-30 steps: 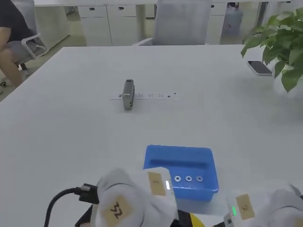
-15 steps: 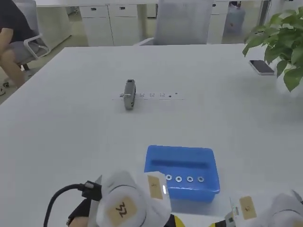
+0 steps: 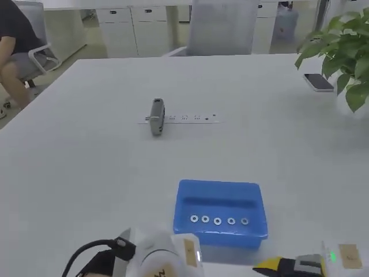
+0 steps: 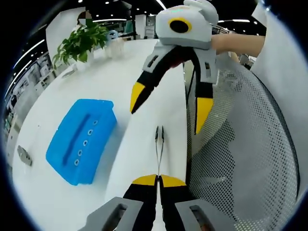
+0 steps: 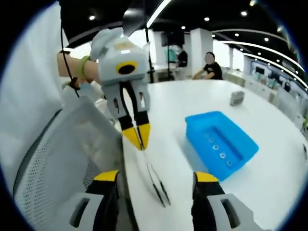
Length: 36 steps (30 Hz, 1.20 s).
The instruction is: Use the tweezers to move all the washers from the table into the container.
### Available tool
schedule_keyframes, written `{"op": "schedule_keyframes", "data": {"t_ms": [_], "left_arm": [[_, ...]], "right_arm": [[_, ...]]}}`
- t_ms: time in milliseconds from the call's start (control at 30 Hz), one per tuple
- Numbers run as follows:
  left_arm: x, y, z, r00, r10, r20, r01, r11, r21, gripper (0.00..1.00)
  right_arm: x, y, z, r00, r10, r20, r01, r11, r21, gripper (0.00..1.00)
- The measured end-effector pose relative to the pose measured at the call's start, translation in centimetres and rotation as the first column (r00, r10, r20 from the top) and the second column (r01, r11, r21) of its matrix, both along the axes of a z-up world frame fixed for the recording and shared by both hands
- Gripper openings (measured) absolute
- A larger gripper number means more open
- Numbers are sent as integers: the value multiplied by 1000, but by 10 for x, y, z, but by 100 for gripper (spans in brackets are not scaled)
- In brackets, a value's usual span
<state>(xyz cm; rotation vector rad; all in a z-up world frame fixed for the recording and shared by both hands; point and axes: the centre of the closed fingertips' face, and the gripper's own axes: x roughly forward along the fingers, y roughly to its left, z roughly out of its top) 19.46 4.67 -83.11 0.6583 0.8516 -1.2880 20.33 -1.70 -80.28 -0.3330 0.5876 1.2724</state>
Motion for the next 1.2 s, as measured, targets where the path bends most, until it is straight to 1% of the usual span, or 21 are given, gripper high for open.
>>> {"op": "schedule_keyframes", "data": {"t_ms": [100, 200, 267, 333, 400, 433, 467, 500, 533, 567, 700, 800, 867, 933, 1000, 1033, 1067, 1100, 1133, 1167, 1200], "left_arm": [[1, 3, -9, 1000, -5, -18, 6, 999, 52, 0], [2, 6, -15, 1000, -21, -17, 23, 994, 108, 0], [3, 7, -18, 999, -30, -15, 32, 989, 142, 0], [3, 7, -22, 999, -35, -21, 38, 985, 171, 0], [2, 8, -26, 999, -39, -32, 45, 977, 206, 0], [2, 8, -27, 999, -38, -37, 45, 974, 222, 0], [2, 10, -29, 998, -43, -42, 52, 967, 249, 0], [2, 11, -30, 998, -49, -41, 58, 962, 267, 0], [2, 14, -32, 998, -53, -44, 64, 953, 295, 0], [2, 13, -32, 997, -59, -45, 70, 951, 302, 0], [2, 17, -35, 996, -41, -74, 64, 934, 352, 0], [2, 19, -36, 996, -38, -84, 67, 926, 372, 0], [1, 21, -37, 996, -30, -87, 61, 923, 379, 0], [1, 24, -36, 996, -19, -91, 53, 922, 384, 1], [1, 28, -34, 997, 15, -80, 16, 926, 377, 8], [1, 29, -32, 997, 27, -78, 4, 928, 371, 11], [0, 31, -29, 996, 46, -71, -18, 935, 353, 16], [0, 32, -28, 996, 54, -67, -28, 938, 345, 19], [1, 33, -24, 994, 92, -55, -70, 946, 316, 25], [-1, 35, -22, 991, 120, -59, -97, 948, 302, 28], [-1, 38, -17, 986, 160, -56, -139, 952, 274, 31]], "right_arm": [[6, -17, 5, 997, -74, 20, 74, 997, -2, 66], [11, -31, 5, 991, -127, 31, 128, 991, -26, 69], [13, -38, 3, 989, -147, 33, 148, 988, -38, 71], [16, -46, 2, 983, -176, 42, 178, 983, -50, 76], [22, -56, 5, 970, -233, 72, 238, 970, -59, 85], [24, -59, 6, 966, -246, 78, 250, 967, -53, 87], [25, -63, 10, 961, -263, 87, 268, 963, -44, 87], [26, -64, 14, 958, -273, 91, 277, 960, -39, 87], [26, -67, 17, 954, -286, 93, 290, 957, -30, 88], [27, -70, 19, 950, -297, 93, 300, 954, -23, 88], [29, -80, 26, 933, -343, 107, 345, 939, 0, 90], [31, -84, 34, 913, -386, 133, 386, 922, 27, 96], [31, -87, 37, 904, -409, 122, 406, 913, 47, 98], [32, -91, 39, 894, -431, 123, 426, 902, 63, 98], [35, -97, 41, 880, -457, 128, 450, 889, 82, 99], [35, -98, 42, 875, -467, 129, 458, 884, 91, 99], [36, -100, 45, 867, -482, 128, 472, 876, 103, 99], [37, -102, 46, 862, -491, 129, 479, 871, 111, 99], [37, -104, 48, 857, -499, 132, 486, 866, 118, 99], [38, -105, 50, 851, -507, 135, 492, 861, 126, 99], [39, -106, 52, 847, -513, 141, 497, 857, 133, 99]]}}
